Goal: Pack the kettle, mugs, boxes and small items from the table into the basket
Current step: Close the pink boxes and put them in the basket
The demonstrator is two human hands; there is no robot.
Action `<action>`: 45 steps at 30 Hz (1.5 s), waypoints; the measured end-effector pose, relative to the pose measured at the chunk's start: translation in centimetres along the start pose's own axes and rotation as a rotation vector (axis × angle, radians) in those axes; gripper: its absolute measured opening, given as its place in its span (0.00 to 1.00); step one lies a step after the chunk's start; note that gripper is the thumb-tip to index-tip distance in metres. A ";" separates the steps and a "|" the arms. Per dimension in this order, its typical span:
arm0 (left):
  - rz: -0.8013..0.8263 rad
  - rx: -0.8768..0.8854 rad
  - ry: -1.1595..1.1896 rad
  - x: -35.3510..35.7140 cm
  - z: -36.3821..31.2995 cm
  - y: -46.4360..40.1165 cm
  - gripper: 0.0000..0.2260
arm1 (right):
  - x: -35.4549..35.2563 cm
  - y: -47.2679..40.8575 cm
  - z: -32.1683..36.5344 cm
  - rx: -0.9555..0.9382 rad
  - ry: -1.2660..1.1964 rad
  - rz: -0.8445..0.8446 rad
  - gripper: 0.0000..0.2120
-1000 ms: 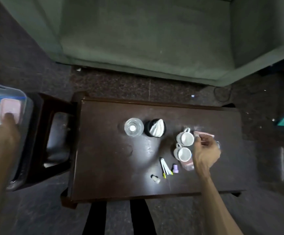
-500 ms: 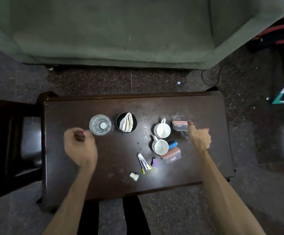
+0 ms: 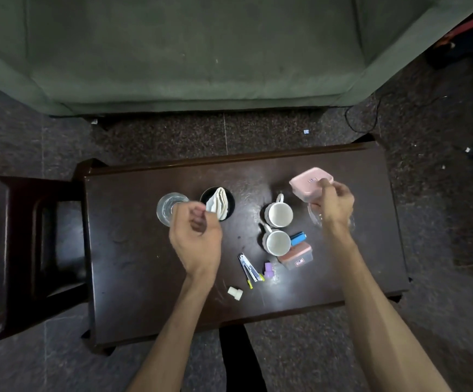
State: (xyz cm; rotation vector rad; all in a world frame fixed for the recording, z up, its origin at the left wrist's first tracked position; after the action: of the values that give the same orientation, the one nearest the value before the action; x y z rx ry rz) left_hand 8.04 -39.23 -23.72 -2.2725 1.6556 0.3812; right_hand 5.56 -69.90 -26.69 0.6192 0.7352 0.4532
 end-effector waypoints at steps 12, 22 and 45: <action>0.279 -0.178 0.324 -0.7 -2.6 -6.0 0.13 | 10.4 16.8 2.9 -0.288 0.027 0.734 0.15; -0.044 -0.189 0.291 -12.9 1.4 -10.0 0.13 | 19.8 27.3 0.3 -0.274 0.098 0.880 0.19; -0.681 -0.544 0.000 -39.5 18.4 -23.1 0.24 | 45.5 48.6 -11.3 -0.499 0.728 1.049 0.22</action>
State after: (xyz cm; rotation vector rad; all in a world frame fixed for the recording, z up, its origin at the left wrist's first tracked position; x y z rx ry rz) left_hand 17.60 9.20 -23.41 -3.0310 0.7246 0.7111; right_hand 19.37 -3.85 -22.81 0.3057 0.8863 1.8391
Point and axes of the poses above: each hand's wrist, its own y-axis away from the middle knuckle, its own x-axis out of the palm, z = x × y, the point moved 5 cm from there along -y, towards the middle knuckle, and after that the axes turned 10 degrees about x, right-handed, at the moved point
